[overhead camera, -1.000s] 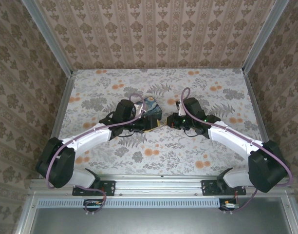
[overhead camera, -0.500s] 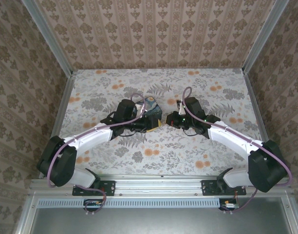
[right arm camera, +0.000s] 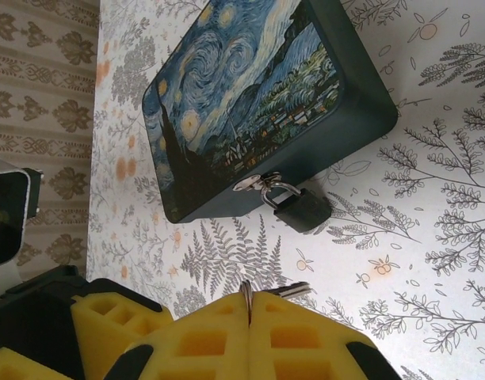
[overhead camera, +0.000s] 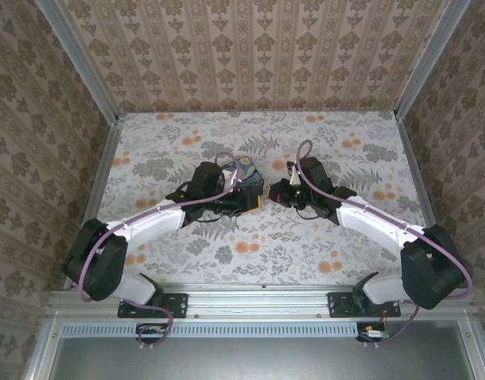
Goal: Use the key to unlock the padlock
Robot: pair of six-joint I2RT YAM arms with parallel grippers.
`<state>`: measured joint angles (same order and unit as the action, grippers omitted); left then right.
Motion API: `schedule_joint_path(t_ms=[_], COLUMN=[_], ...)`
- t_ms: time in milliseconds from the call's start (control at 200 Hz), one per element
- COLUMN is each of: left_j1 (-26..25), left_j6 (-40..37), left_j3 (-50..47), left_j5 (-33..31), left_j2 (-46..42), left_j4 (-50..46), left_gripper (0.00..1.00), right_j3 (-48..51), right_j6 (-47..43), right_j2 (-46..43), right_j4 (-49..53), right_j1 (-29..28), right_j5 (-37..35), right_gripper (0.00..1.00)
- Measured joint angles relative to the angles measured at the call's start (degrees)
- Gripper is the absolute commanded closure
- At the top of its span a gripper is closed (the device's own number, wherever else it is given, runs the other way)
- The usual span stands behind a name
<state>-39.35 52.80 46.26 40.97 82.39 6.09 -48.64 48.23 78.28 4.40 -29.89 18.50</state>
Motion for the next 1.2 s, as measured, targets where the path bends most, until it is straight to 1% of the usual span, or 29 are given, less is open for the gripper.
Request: schedule_joint_path(t_ms=[130,335,450,580,780,875,915,935,1035,1080,1125,1200], left_j1=[0.0,0.0,0.0,0.0,0.1,0.1,0.2,0.3,0.5,0.4,0.3,0.0], left_j6=[0.0,0.1,0.2,0.4,0.5,0.7,0.5,0.5,-1.4,-4.2,-8.1,-16.7], left_j3=[0.0,0.0,0.0,0.0,0.0,0.0,0.0,0.0,0.0,0.5,1.8,5.4], left_j5=[0.0,0.2,0.3,0.3,0.3,0.3,0.2,0.2,0.5,0.7,0.3,-1.5], left_j2=[0.5,0.9,0.9,0.9,0.9,0.9,0.9,0.9,0.9,0.9,0.9,0.9], left_j4=[0.0,0.1,0.6,0.9,0.9,1.0,0.8,0.7,0.1,-1.6,-4.9,-11.6], left_gripper=[0.71,0.72,0.77,0.78,0.88,0.96,1.0,1.0,1.0,1.0,1.0,1.0], right_j3=[0.0,0.0,0.0,0.0,0.0,0.0,0.0,0.0,0.0,0.0,-0.1,-0.1], right_j6=[0.0,0.0,-0.1,-0.3,-0.5,-0.5,-0.6,-0.7,-1.6,-1.8,-2.9,-3.9], right_j2=[0.2,0.4,0.5,0.5,0.5,0.5,0.5,0.5,0.5,0.3,-0.2,-2.4], right_j4=[0.0,-0.1,-0.1,0.0,-0.1,-0.1,-0.1,-0.2,0.1,0.9,2.3,5.5], right_j1=[-0.2,-0.9,-1.2,-1.6,-1.8,-1.9,-1.9,-1.9,-1.9,-1.9,-1.5,-0.2], right_j5=[0.2,0.8,1.3,1.5,1.6,1.6,1.6,1.6,1.6,1.6,1.4,1.3], right_gripper=[0.95,0.95,0.95,0.96,0.95,0.93,0.91,0.87,0.58,0.48,0.42,0.4])
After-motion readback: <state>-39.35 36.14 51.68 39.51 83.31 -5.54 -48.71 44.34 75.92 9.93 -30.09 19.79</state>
